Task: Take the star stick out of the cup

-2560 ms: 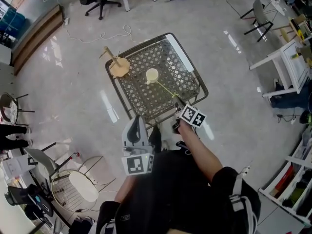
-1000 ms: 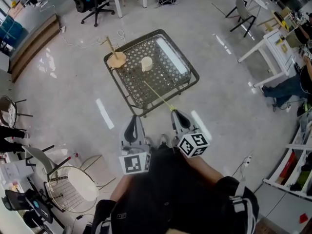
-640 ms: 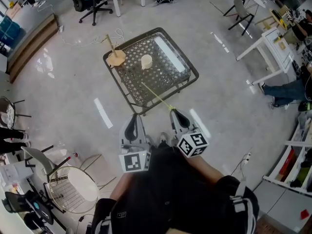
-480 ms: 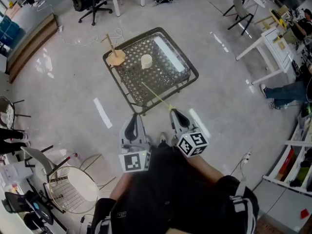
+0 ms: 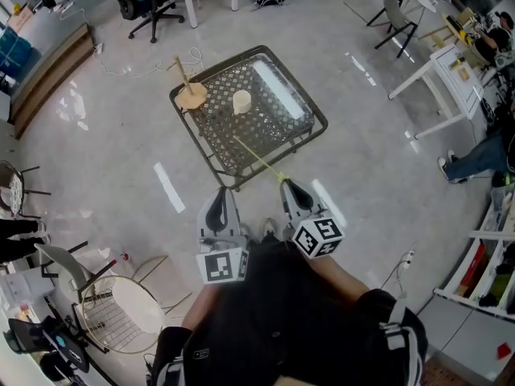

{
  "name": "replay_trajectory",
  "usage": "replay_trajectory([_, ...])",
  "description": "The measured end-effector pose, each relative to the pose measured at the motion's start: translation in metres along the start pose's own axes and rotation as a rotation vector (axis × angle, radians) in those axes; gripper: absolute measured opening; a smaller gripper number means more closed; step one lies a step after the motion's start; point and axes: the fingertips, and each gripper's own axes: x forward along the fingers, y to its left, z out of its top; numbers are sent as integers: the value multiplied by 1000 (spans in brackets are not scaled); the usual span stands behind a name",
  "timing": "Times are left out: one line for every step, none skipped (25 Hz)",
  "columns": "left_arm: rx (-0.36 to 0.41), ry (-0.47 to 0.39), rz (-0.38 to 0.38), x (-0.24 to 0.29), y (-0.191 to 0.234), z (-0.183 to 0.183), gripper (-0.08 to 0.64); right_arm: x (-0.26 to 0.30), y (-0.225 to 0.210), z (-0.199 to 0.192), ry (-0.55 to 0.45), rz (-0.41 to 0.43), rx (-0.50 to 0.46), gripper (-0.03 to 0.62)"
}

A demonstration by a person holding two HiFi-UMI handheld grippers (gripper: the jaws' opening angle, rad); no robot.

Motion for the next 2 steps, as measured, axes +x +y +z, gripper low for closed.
replay_trajectory([0,-1,1,0,0,0,15,0,0,0,1,0,0,21])
replay_trajectory([0,-2,1,1,0,1,15,0,-1,0,1,0,0,21])
